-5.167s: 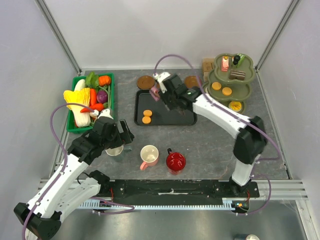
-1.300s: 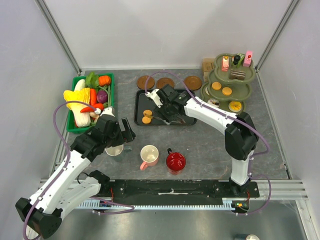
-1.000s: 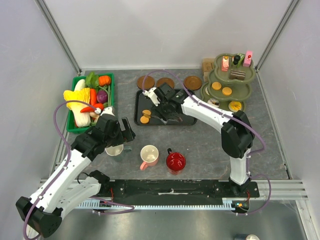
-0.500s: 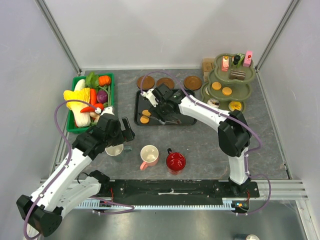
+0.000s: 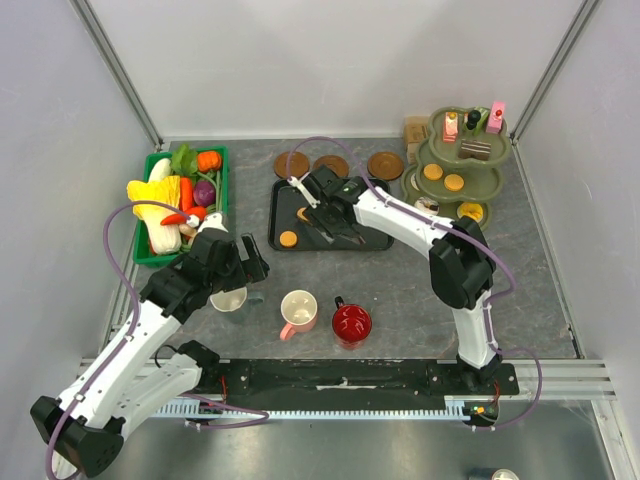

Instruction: Serve the afternoon tea

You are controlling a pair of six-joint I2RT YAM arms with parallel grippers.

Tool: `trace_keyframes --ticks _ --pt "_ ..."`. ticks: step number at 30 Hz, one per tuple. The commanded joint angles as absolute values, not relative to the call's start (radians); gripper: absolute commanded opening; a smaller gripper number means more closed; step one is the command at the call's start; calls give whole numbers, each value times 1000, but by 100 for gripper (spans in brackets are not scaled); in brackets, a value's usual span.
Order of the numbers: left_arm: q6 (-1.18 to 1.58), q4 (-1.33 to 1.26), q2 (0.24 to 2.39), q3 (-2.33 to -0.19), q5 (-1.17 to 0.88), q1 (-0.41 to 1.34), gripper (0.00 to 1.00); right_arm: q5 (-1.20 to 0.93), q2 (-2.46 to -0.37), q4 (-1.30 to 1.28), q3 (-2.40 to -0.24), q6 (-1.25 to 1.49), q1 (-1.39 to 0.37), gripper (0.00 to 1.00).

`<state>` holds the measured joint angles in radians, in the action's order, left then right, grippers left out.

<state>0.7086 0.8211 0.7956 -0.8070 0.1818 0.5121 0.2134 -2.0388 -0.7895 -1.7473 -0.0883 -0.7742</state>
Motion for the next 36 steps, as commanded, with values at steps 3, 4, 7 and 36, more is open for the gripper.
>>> trace_keyframes --ticks 3,4,7,36 --pt "701 785 793 -831 204 509 99 190 -2039 -799 -1786 -57 -755 59" --pt "703 785 795 -830 203 509 99 177 -2040 -801 -1786 -55 -752 58" --pt "701 785 802 -828 202 511 99 146 -2049 -799 -1786 -48 -738 57" --pt "703 785 753 -821 176 509 99 161 -1708 -667 -1579 93 -680 42"
